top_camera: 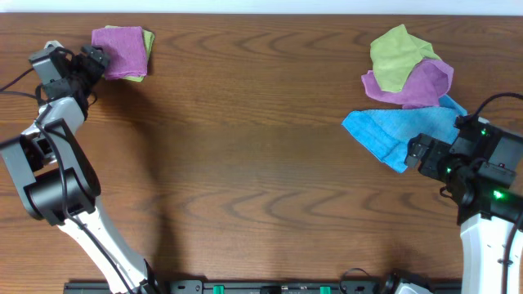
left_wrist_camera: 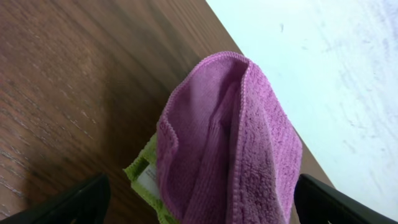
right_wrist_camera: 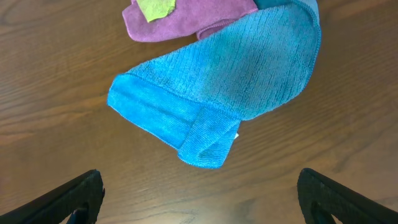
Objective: Fold the cloth
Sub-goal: 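Lower and adjust the purple cloth on the green cloth with the left gripper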
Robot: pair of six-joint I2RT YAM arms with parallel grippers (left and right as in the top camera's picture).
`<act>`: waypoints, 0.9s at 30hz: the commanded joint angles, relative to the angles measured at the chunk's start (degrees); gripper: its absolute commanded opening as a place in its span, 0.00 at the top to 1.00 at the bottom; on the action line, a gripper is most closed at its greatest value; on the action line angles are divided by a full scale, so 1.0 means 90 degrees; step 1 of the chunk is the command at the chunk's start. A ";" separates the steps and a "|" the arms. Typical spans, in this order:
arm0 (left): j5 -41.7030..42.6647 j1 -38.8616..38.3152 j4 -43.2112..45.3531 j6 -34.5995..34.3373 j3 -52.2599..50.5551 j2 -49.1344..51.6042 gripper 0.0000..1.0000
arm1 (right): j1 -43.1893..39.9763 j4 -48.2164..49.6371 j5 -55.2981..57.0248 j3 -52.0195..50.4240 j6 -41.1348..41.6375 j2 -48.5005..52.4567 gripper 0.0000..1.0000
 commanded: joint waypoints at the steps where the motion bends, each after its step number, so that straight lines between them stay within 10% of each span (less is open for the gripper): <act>1: 0.0442 0.0007 0.0000 -0.0015 0.0136 -0.0233 0.05 | -0.0044 -0.0010 -0.0046 0.0012 0.0075 -0.0046 0.01; 13: 0.0969 -0.0257 -0.0046 0.1574 0.0134 -0.1460 0.03 | -0.0044 -0.0010 -0.0046 0.0012 0.0075 -0.0046 0.01; 27: 0.1022 -0.0483 0.0619 -0.0925 0.0134 -0.0087 0.05 | -0.0044 -0.0010 -0.0046 0.0012 0.0075 -0.0046 0.01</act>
